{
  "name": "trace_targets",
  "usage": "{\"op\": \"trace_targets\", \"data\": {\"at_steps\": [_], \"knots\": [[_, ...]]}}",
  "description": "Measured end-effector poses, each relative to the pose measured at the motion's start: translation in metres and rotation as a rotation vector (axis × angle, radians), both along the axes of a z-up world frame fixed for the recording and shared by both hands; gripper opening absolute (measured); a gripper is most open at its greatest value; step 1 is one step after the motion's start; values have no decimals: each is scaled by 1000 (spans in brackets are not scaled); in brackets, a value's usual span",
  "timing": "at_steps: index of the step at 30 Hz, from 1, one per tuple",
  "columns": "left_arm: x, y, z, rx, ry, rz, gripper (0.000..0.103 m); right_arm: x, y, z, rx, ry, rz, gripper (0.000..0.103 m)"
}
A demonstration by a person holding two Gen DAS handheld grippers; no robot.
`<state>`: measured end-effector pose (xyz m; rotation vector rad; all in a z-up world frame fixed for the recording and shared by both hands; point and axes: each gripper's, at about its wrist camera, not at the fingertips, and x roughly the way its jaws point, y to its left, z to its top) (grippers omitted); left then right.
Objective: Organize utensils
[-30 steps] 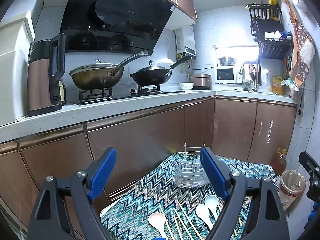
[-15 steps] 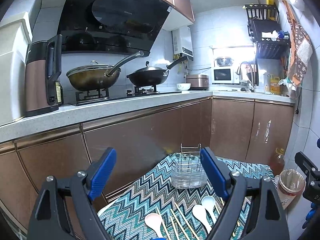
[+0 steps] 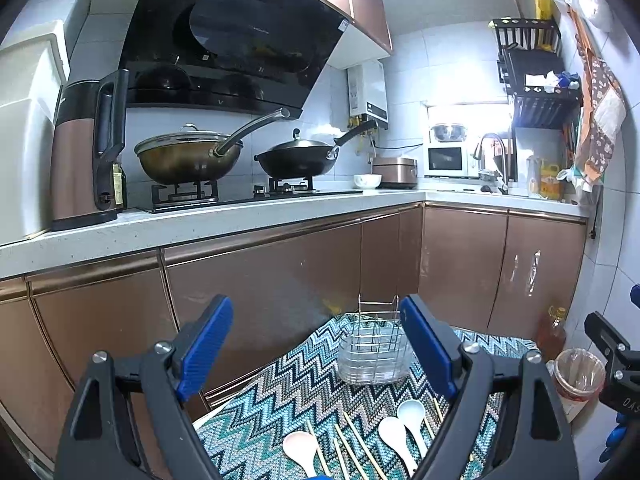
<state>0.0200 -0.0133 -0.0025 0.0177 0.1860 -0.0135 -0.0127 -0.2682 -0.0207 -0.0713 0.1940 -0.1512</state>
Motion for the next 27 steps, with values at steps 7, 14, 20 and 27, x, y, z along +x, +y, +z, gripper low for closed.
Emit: {"op": "trace_targets", "data": {"at_steps": [7, 14, 20, 27], "knots": [[2, -2, -2, -7, 4, -6, 85, 1, -1, 0, 4, -8, 4, 103], [6, -6, -5, 16, 17, -17, 85, 5, -3, -3, 10, -6, 13, 103], [8, -6, -7, 17, 23, -28, 85, 8, -3, -5, 12, -4, 31, 103], [14, 7, -6, -38, 53, -57, 85, 12, -9, -7, 29, -6, 45, 103]]}}
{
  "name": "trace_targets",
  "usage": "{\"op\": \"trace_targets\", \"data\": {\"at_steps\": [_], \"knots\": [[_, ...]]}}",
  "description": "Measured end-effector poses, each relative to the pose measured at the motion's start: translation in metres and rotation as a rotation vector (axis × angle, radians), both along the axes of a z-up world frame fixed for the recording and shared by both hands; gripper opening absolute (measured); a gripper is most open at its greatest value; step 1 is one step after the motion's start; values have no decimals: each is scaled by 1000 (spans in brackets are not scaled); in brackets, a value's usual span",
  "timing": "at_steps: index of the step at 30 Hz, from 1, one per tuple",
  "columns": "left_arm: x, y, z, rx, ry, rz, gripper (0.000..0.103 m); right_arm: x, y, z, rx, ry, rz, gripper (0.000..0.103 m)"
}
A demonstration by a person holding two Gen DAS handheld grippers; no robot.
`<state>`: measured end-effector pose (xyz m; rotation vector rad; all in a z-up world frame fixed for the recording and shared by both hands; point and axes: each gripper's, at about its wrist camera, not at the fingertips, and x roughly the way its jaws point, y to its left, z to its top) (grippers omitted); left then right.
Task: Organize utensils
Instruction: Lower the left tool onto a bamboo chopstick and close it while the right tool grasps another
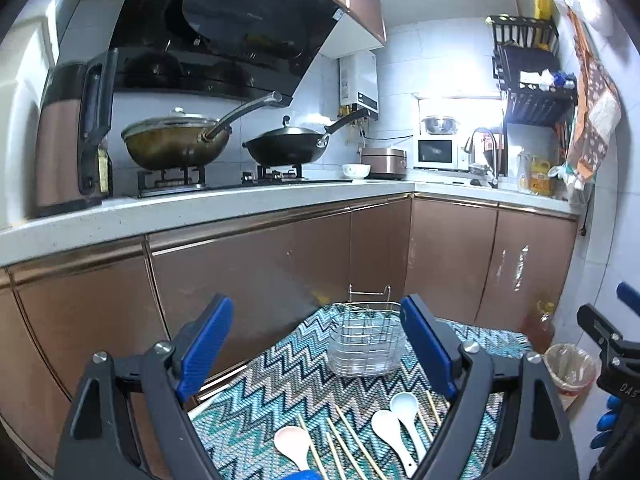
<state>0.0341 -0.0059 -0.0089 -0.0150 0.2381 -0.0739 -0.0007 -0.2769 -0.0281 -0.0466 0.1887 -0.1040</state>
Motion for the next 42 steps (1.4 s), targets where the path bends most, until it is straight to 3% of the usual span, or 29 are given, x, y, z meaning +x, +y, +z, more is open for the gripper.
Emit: {"op": "trace_targets", "data": {"at_steps": [10, 18, 21, 24, 27, 29, 32, 39, 42], "knots": [[37, 20, -37, -76, 232, -67, 85, 20, -10, -15, 26, 78, 26, 103], [72, 33, -77, -152, 420, -134, 84, 54, -18, -43, 53, 222, 80, 103], [90, 38, -93, -185, 502, -157, 84, 79, -25, -60, 108, 321, 128, 103], [117, 43, -111, -207, 602, -169, 83, 110, -30, -78, 162, 445, 180, 92], [147, 47, -127, -248, 708, -179, 82, 140, -32, -98, 189, 560, 221, 73], [166, 49, -138, -272, 773, -179, 78, 164, -34, -116, 225, 653, 253, 61], [190, 50, -157, -306, 880, -181, 57, 191, -33, -137, 242, 746, 281, 51], [226, 42, -197, -328, 1052, -160, 30, 228, -34, -164, 274, 846, 299, 43], [234, 41, -208, -312, 1098, -130, 25, 239, -35, -171, 267, 869, 300, 42]]}}
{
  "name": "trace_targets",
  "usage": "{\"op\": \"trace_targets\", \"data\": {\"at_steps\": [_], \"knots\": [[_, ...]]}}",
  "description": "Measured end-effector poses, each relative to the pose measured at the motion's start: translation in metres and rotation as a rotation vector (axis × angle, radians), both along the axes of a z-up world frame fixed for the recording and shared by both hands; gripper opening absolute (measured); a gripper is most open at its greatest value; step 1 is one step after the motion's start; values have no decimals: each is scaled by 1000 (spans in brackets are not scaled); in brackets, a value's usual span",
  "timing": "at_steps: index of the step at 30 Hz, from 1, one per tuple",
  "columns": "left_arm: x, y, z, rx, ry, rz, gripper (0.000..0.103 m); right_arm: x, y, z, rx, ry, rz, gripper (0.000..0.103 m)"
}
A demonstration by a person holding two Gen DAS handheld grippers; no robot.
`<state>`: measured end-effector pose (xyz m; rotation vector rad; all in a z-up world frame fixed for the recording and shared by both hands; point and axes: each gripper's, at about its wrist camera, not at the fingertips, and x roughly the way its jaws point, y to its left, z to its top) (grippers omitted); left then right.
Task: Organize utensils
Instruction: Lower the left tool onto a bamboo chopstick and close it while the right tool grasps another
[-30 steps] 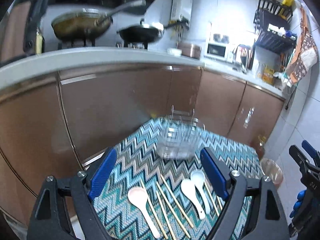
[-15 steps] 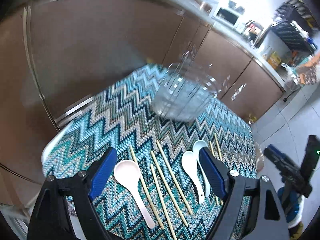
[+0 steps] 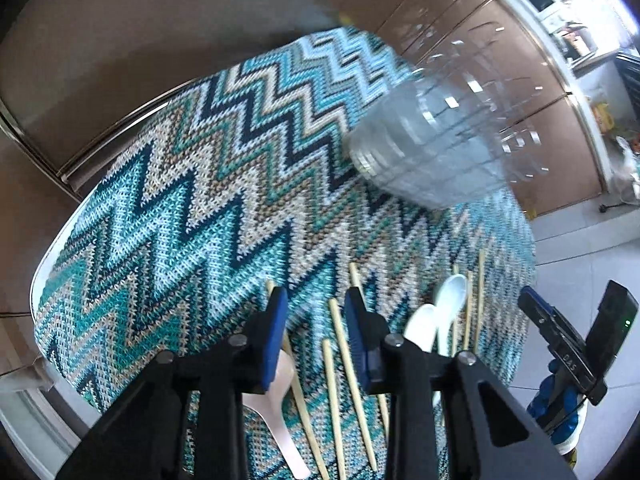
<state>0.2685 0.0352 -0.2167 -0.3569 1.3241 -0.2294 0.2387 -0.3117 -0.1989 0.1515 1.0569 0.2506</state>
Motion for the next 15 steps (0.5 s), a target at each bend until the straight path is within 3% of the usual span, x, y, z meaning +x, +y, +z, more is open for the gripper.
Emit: {"op": "trace_targets", "data": {"at_steps": [15], "knots": [[19, -1, -32, 103, 131, 40, 15, 26, 0, -27, -5, 57, 19, 42]]}}
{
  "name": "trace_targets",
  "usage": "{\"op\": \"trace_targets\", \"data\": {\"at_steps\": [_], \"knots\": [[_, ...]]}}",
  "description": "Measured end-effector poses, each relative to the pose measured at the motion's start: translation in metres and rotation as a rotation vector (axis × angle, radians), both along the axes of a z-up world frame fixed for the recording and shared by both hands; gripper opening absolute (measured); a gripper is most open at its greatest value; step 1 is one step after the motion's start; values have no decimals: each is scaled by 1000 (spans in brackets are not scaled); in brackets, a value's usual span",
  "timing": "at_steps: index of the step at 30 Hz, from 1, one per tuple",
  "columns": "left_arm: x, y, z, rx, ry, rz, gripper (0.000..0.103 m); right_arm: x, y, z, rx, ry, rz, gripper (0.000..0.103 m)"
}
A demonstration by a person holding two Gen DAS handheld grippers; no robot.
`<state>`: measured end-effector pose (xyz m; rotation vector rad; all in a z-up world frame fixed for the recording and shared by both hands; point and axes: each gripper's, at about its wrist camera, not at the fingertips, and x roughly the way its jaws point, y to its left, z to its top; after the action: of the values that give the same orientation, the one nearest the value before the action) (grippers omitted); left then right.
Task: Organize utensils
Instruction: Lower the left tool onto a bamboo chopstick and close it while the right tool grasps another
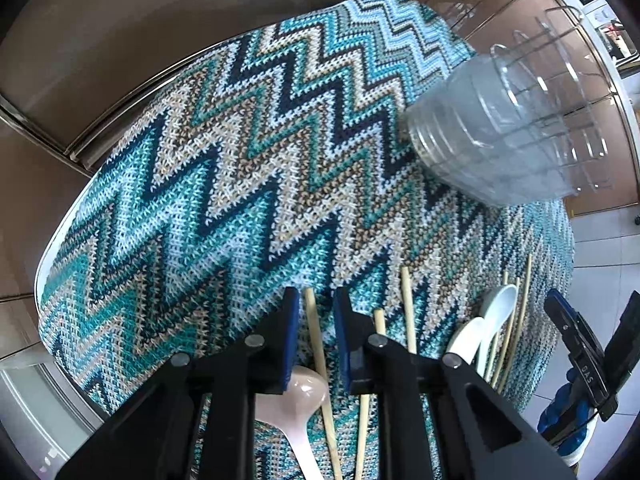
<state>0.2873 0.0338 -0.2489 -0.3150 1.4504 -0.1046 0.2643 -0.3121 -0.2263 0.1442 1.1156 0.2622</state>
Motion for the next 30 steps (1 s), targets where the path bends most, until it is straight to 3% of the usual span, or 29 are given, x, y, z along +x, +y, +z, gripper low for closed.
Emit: {"op": "trace_targets", "data": {"at_steps": [12, 16, 25, 30], "knots": [[6, -10, -13, -2, 27, 6, 5, 17, 6, -13, -20, 36, 14, 40], [8, -10, -18, -19, 19, 19, 5, 32, 4, -22, -20, 76, 0, 24], [-2, 7, -19, -69, -11, 64, 4, 52, 12, -44, -55, 136, 3, 10], [-14, 14, -6, -123, -52, 87, 4, 50, 19, -40, -62, 123, 24, 8]]}}
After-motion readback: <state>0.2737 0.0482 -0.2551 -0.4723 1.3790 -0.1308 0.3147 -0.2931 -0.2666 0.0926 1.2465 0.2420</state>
